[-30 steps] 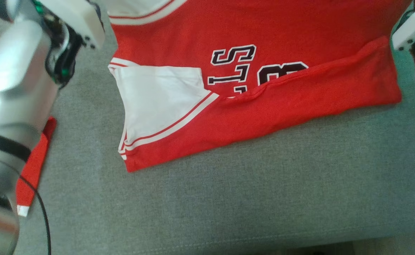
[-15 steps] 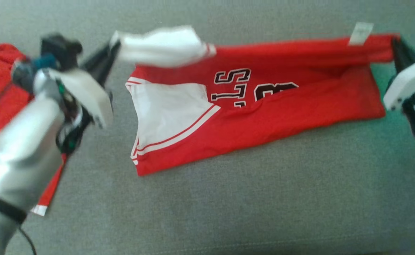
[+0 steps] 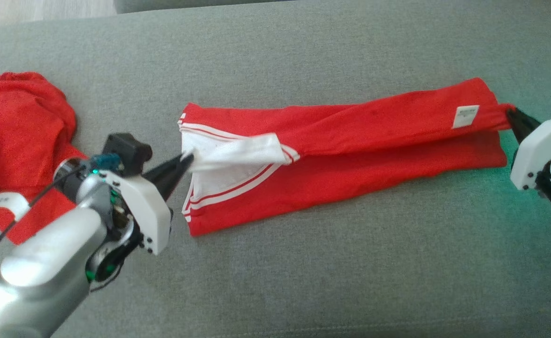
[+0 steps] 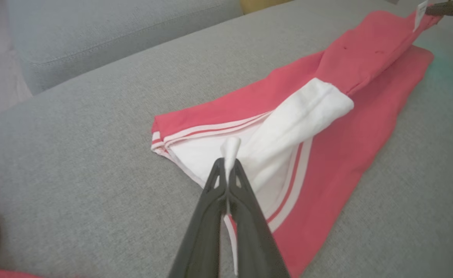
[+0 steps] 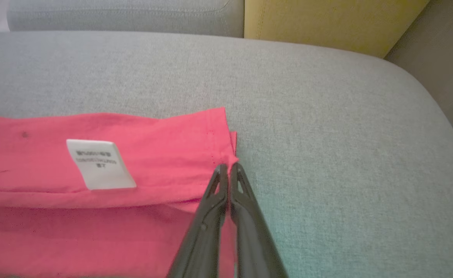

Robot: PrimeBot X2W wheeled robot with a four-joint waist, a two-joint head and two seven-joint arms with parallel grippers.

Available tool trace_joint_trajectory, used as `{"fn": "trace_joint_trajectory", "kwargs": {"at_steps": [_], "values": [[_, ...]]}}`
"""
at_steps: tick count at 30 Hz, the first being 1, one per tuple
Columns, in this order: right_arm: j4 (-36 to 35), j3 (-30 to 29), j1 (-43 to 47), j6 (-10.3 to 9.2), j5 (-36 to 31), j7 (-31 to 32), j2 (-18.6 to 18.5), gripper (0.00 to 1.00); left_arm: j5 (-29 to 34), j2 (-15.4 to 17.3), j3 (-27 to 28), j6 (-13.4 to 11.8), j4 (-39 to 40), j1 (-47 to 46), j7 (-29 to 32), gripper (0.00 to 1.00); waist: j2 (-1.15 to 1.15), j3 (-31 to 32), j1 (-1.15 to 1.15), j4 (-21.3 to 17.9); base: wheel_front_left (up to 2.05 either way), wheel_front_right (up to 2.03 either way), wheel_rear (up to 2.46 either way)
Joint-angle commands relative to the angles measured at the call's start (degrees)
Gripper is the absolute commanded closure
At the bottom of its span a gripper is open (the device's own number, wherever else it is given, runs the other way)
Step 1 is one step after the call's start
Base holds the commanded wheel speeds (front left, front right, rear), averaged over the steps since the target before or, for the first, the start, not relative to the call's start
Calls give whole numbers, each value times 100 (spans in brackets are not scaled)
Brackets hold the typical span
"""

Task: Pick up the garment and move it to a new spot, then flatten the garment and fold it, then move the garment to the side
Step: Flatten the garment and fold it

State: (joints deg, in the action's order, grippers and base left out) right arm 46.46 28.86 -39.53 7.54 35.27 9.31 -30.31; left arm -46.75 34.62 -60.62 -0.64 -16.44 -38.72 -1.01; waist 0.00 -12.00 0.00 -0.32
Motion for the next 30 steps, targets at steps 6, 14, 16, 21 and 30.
{"fn": "trace_joint_trajectory", "kwargs": {"at_steps": [6, 14, 16, 21, 30], "values": [[-148, 323, 141, -5, -55, 244, -320, 51, 6, 333, 107, -108, 257, -27, 156, 100, 0, -32, 0, 14, 0, 0, 0], [16, 222, 117, -5, -118, 475, -518, 0, -23, 253, 23, -161, 98, 92, 173, 0, 0, 39, 0, -42, 0, 0, 0], [59, 49, 64, -5, -148, 342, -512, 0, -79, 235, 108, -218, 74, 97, 78, 0, 0, 70, 0, -55, 0, 0, 0], [47, -536, -17, -5, -150, -233, -297, 0, -317, 139, 552, -526, 2, 113, -417, 0, 0, 166, 0, -72, 0, 0, 0], [-430, -1407, 279, -5, -193, -1538, 315, 0, -884, -318, 1697, -971, 14, 422, -1350, 0, 0, 360, 0, -58, 0, 0, 0]]}}
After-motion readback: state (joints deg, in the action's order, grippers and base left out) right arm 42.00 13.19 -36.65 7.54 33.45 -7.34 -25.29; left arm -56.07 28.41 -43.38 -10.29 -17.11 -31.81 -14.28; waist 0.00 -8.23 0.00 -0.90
